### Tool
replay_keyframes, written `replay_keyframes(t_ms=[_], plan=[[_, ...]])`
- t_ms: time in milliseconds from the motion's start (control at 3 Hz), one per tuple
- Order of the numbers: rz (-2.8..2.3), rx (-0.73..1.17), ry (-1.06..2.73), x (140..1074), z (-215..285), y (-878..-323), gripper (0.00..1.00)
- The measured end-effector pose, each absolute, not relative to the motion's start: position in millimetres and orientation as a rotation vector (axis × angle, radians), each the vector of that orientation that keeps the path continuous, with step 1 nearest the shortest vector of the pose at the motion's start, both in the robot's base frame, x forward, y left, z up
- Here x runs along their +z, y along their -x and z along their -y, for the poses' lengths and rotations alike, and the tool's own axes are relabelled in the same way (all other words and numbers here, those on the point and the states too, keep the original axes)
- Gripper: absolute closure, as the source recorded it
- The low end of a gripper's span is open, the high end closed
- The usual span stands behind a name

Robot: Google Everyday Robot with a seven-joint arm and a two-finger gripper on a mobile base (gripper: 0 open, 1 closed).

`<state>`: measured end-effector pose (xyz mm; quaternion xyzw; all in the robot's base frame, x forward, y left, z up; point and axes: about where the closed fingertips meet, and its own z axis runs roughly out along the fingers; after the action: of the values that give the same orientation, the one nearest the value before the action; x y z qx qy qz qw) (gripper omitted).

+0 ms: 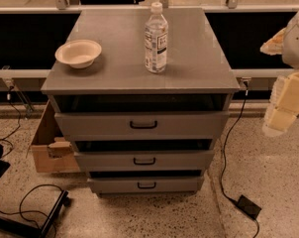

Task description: Open top drawer

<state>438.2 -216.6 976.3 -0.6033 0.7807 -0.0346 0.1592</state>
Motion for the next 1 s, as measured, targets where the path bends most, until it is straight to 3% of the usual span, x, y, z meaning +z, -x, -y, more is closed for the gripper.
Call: replay_keyframes(t_ms=[1000], plan=[[-2.288,-0.163,1.788,906.1,188.8,-435.7,0.00]])
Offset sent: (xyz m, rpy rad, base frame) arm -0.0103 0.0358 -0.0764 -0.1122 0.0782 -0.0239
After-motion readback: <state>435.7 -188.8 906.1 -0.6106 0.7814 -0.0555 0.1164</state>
